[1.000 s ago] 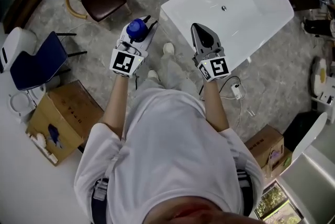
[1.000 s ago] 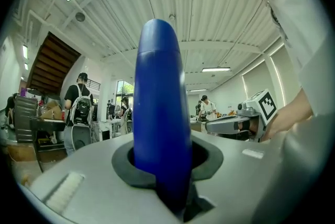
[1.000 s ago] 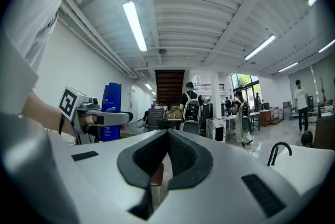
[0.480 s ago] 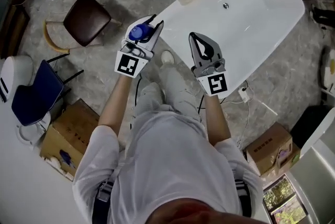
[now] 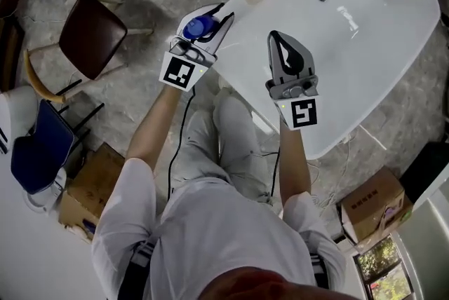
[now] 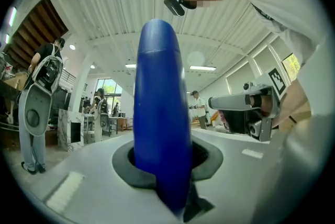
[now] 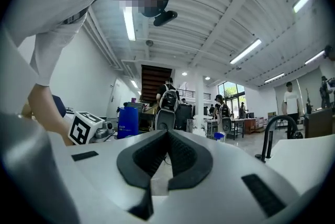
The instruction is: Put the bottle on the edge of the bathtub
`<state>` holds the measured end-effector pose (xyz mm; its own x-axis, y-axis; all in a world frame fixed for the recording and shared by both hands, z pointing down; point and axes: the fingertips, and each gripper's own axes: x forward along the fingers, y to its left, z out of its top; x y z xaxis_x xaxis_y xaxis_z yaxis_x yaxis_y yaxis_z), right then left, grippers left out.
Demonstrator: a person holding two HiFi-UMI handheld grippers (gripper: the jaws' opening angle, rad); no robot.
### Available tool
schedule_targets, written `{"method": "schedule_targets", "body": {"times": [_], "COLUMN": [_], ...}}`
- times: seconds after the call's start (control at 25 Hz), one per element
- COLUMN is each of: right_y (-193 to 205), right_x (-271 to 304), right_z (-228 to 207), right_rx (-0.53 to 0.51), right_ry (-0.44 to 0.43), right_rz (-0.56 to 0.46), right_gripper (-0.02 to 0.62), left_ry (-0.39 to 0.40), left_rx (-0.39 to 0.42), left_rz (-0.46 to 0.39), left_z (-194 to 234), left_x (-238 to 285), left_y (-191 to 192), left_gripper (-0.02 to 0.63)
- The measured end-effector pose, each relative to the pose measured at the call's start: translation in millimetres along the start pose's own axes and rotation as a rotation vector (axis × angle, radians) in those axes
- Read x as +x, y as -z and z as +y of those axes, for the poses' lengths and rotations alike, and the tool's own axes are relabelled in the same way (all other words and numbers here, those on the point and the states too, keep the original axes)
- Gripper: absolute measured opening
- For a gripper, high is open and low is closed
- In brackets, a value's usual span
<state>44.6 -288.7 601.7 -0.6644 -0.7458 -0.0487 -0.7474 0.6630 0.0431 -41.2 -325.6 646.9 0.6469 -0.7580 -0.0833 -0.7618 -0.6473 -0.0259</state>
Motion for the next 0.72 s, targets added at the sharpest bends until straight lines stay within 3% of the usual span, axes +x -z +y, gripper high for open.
{"method": "schedule_targets", "body": {"times": [0.4,0.72], "right_y": [71,90], "right_x": [-16,-29], "right_z": [-16,-23], "right_rx": [0.015,0.056], "right_ry": [0.064,0.111], "right_rz": [0.032,0.054], "right_gripper": [0.000,0.002], "left_ry": [0.111,0.203], "left_rx": [0.005,-0.033], "left_rz": [0.073,0.107], "left_z": [7,-4], "left_x": [35,45], "left_y": [94,126], "left_gripper": [0.098,0.096]}}
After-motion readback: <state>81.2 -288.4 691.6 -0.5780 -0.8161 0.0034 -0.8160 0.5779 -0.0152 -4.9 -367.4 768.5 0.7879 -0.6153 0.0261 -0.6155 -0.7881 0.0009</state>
